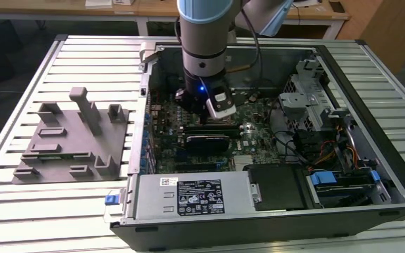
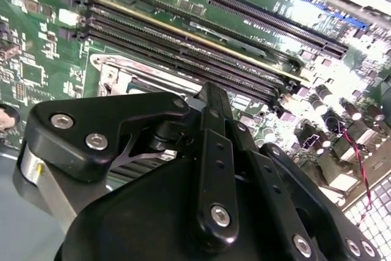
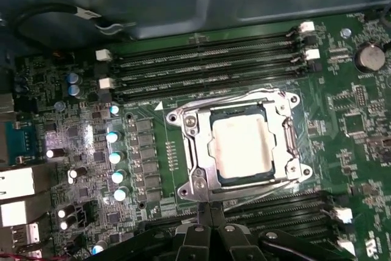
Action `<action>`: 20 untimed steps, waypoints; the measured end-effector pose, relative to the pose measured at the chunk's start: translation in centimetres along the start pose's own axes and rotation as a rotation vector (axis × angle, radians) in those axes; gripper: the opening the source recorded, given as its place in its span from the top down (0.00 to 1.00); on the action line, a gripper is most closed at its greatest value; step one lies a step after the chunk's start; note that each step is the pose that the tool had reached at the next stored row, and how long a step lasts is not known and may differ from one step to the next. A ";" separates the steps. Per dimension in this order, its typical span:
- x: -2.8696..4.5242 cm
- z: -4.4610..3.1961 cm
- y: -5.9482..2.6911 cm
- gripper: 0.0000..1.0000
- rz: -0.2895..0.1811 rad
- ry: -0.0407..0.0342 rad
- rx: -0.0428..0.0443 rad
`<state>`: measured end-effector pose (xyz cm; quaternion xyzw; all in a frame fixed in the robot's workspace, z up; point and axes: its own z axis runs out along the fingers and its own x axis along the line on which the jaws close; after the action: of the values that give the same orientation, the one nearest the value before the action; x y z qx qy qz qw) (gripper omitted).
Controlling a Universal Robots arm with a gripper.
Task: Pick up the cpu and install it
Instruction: 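Install the second cpu locking lever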
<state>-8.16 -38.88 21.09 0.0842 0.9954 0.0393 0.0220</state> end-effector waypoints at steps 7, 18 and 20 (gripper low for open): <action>0.16 0.15 -0.17 0.89 -0.063 0.0062 -0.0073; 0.07 0.11 -0.69 0.89 -0.110 0.0109 -0.0150; 0.04 0.11 -0.87 0.89 -0.109 0.0123 -0.0289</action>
<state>-8.34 -39.72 20.92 0.0292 0.9980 0.0529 0.0192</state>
